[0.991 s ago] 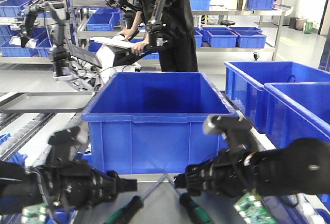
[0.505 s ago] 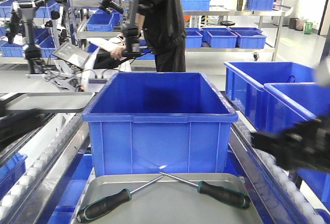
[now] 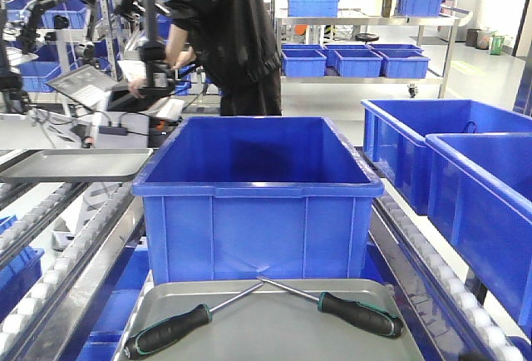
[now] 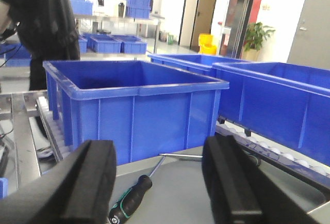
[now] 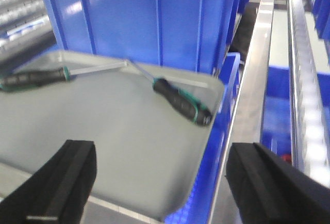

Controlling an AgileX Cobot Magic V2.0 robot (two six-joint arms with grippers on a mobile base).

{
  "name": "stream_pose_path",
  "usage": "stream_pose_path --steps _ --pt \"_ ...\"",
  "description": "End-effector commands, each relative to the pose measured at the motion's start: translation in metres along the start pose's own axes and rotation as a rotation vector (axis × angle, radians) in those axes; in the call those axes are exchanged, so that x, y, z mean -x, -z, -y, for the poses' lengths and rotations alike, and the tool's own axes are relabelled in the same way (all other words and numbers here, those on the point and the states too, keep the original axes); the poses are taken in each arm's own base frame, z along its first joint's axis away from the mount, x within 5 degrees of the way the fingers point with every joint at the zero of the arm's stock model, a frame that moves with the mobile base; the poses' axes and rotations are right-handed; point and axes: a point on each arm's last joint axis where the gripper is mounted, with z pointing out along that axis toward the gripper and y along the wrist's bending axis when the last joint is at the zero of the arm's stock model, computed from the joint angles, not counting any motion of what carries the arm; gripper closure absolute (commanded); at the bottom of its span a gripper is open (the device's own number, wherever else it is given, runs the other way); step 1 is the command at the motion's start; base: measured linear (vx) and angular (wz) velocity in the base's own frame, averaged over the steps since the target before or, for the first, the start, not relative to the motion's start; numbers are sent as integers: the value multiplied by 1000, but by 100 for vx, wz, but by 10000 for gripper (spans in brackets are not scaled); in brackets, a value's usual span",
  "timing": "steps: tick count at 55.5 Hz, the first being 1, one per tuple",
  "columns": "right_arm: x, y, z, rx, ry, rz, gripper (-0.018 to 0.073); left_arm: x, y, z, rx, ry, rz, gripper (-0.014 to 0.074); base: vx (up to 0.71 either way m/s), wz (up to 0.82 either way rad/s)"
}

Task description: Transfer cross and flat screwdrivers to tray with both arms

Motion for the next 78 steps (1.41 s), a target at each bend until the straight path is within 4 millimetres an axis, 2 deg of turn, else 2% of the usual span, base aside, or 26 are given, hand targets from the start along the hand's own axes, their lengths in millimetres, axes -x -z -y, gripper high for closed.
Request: stream_pose_path --steps 1,16,21,29,33,41,46,54,60,64,78 --pt "8 3 0 -6 0 60 -20 12 3 0 21 26 75 138 0 0" --pt "-5 1 0 0 -1 -53 -20 12 3 0 23 26 76 147 0 0" --pt "-5 1 0 0 -1 -58 -20 5 1 -4 39 19 61 147 0 0" --pt "-5 1 0 0 -1 -58 -20 -3 2 -19 204 -244 62 195 0 0" --pt "-5 1 0 0 -1 -58 -20 -17 2 -29 284 -357 20 271 0 0" --pt "-5 1 0 0 -1 -58 -20 -53 13 -41 404 -383 -29 496 0 0" --pt "-5 1 0 0 -1 -58 -20 -77 23 -45 446 -388 -28 605 0 0" --pt "-5 1 0 0 -1 -58 -20 -118 35 -48 456 -295 51 603 0 0" --pt "-6 1 0 0 -1 -61 -20 -139 29 -53 438 -181 61 603 0 0" --pt "-6 1 0 0 -1 -62 -20 -141 30 -54 444 -117 32 603 0 1" --pt "-7 1 0 1 -1 -80 -20 -141 30 -54 446 -118 25 602 0 0"
